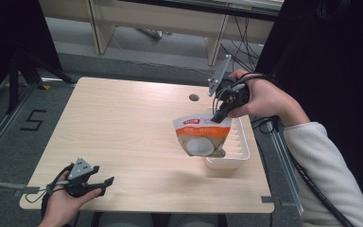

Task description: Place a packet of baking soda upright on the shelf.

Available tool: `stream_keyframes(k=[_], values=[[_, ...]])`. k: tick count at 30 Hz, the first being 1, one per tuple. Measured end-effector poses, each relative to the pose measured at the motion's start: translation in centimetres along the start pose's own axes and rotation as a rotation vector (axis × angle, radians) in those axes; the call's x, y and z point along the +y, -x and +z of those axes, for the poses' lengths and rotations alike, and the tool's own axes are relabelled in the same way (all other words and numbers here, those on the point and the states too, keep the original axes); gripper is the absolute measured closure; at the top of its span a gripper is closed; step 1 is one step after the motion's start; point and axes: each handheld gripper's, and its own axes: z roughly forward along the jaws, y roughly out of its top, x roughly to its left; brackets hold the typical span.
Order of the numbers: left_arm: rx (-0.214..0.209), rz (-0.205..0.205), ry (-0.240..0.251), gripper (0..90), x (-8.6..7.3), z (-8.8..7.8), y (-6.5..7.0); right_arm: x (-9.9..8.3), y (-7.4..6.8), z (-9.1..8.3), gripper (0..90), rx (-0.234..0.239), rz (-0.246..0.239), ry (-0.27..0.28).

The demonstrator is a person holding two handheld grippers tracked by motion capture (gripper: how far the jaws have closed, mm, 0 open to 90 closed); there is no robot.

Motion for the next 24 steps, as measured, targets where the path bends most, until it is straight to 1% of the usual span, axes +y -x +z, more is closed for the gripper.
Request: stream_keyframes(k=[1, 2, 4, 6, 8, 13, 14, 15, 16, 17, 18, 19, 20, 21, 22, 24], values=[[0.000, 0.000, 0.000, 30.0, 0.0, 0.0, 0.0, -0.1, 0.2, 0.0, 90.0, -0.003, -0.010, 0.004], [-0.001, 0.000, 0.000, 30.0, 0.0, 0.0, 0.0, -0.2, 0.2, -0.2, 90.0, -0.004, 0.012, -0.003], [-0.001, -0.002, 0.002, 30.0, 0.0, 0.0, 0.0, -0.4, 0.4, -0.2, 90.0, -0.002, 0.003, 0.004], [0.001, -0.002, 0.003, 30.0, 0.0, 0.0, 0.0, -0.7, 0.5, -0.3, 90.0, -0.007, 0.022, 0.004], [0.000, 0.000, 0.002, 30.0, 0.0, 0.0, 0.0, -0.9, 0.7, -0.4, 90.0, -0.005, 0.015, 0.005], [0.002, 0.001, 0.002, 30.0, 0.0, 0.0, 0.0, -1.8, 1.1, -0.5, 90.0, -0.007, 0.041, 0.011], [0.001, 0.000, 0.003, 30.1, 0.0, 0.0, 0.0, -2.1, 1.1, -0.6, 90.0, -0.006, 0.066, 0.010], [0.001, 0.000, 0.002, 30.1, 0.0, 0.0, 0.0, -2.3, 1.3, -0.6, 90.0, -0.008, 0.052, 0.019], [0.000, 0.001, 0.002, 30.0, 0.0, 0.0, 0.0, -2.5, 1.4, -0.7, 90.0, -0.005, 0.059, 0.015], [0.001, 0.000, 0.003, 30.0, 0.0, 0.0, 0.0, -2.7, 1.5, -0.7, 90.0, -0.008, 0.048, 0.024], [0.001, -0.001, 0.004, 30.0, 0.0, 0.0, 0.0, -2.9, 1.6, -0.7, 90.0, -0.006, 0.053, 0.022], [0.002, -0.005, 0.005, 30.0, 0.0, 0.0, 0.0, -3.1, 1.7, -0.7, 90.0, -0.006, 0.048, 0.025], [0.005, 0.004, 0.004, 30.1, 0.1, 0.0, 0.0, -3.2, 1.6, -0.8, 90.0, -0.018, 0.065, 0.020], [0.005, 0.003, 0.004, 30.0, 0.1, 0.0, 0.0, -3.4, 1.8, -0.7, 90.0, -0.006, 0.062, 0.018], [0.005, 0.003, 0.004, 30.0, 0.1, 0.0, 0.0, -3.5, 1.8, -0.7, 90.0, -0.008, 0.077, 0.020], [0.005, 0.004, 0.004, 30.1, 0.1, 0.0, 0.0, -3.8, 2.1, -0.7, 90.0, -0.010, 0.066, 0.028]])
